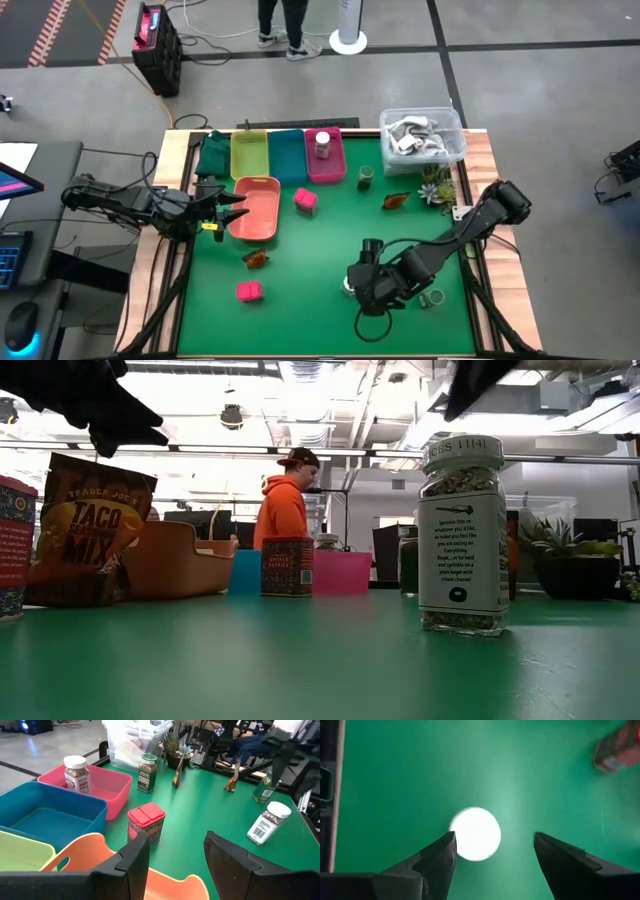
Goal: Sort spices by type
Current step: Put the white seasoning bottle into the red bin
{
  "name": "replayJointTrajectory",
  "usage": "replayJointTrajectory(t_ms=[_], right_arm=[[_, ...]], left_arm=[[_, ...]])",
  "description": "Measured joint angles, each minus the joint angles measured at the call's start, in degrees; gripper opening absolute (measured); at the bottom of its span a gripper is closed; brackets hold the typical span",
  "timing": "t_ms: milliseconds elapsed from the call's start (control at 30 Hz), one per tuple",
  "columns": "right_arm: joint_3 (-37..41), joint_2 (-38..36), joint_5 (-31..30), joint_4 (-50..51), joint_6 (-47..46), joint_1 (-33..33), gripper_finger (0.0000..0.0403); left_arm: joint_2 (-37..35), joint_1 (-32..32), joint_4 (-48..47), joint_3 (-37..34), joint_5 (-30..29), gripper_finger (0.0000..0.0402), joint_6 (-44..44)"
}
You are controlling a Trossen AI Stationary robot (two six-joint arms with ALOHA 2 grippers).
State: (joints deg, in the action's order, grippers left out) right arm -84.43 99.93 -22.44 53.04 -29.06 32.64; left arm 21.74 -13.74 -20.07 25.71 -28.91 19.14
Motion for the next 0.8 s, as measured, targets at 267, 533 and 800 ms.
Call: replayJointTrajectory(t_ms=[267, 533, 800], right_arm=[[15.94, -11.32, 0.07, -11.71, -6.75, -1.09, 0.0296], [16.62, -8.83, 7.0, -13.7, -9.07, -1.62, 0.0296], [15.56, -0.89, 16.26, -13.13, -9.69, -3.28, 0.0298]], left_arm=[[0.01, 0.0, -1.71, 0.0, 0.02, 0.0176, 0.25], [0.0, 0.01, -3.23, 0.0, 0.01, 0.0176, 1.53], [0.01, 0.0, -3.22, 0.0, 0.02, 0.0176, 1.76]])
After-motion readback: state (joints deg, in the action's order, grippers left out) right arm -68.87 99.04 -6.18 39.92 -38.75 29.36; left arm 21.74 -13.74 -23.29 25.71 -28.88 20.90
